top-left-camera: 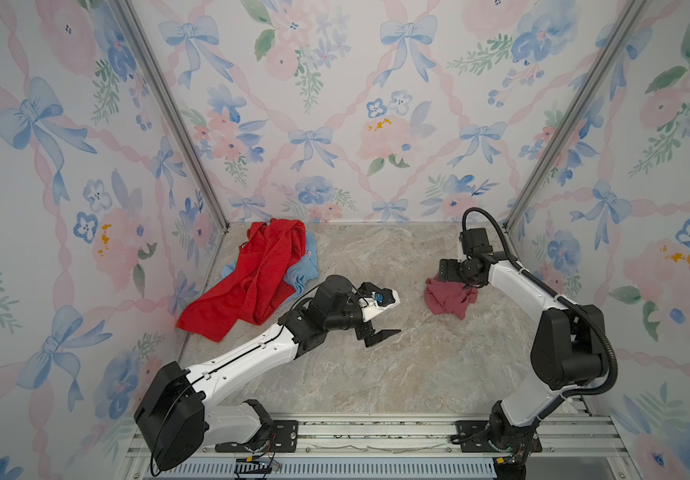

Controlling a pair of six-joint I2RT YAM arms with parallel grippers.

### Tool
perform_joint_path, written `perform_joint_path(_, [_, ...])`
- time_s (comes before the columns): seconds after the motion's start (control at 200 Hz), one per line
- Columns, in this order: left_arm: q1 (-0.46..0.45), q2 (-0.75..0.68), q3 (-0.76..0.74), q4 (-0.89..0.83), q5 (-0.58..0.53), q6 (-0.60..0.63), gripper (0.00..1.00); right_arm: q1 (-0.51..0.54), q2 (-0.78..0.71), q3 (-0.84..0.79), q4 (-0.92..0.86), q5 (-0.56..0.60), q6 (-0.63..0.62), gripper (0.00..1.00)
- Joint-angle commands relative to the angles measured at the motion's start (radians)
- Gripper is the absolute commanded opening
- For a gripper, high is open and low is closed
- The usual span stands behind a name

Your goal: Pick out a specific cloth from the pile

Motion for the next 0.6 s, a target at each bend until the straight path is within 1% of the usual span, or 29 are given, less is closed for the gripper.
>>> perform_joint_path(0.0, [-0.006,0.005,0.003,-0.001,0.022,-0.013,0.98,0.017,0.012,-0.006,-0.115,-0.073,-0.072,0.97])
perform_joint_path(0.04, [-0.006,0.005,0.003,-0.002,0.021,-0.013,0.98,0.030,0.017,-0.018,-0.123,-0.074,-0.090,0.97])
perform_joint_path(0.165, [-0.008,0.006,0.006,-0.002,0.029,-0.016,0.98,0.051,0.065,-0.027,-0.124,-0.006,-0.110,0.97])
perform_joint_path(0.22, [-0.009,0.009,0.006,-0.003,0.031,-0.018,0.98,0.049,0.090,-0.014,-0.123,0.025,-0.105,0.97])
perform_joint_path(0.3, [-0.012,0.009,0.004,-0.004,0.027,-0.018,0.98,0.048,0.133,0.018,-0.137,0.104,-0.106,0.97])
perform_joint_path(0.385, [-0.015,0.009,0.004,-0.006,0.024,-0.015,0.98,0.040,0.199,0.072,-0.182,0.140,-0.112,0.97])
perform_joint_path(0.595, [-0.019,0.009,0.006,-0.007,0.024,-0.014,0.98,0.014,0.355,0.203,-0.262,0.132,-0.148,0.97])
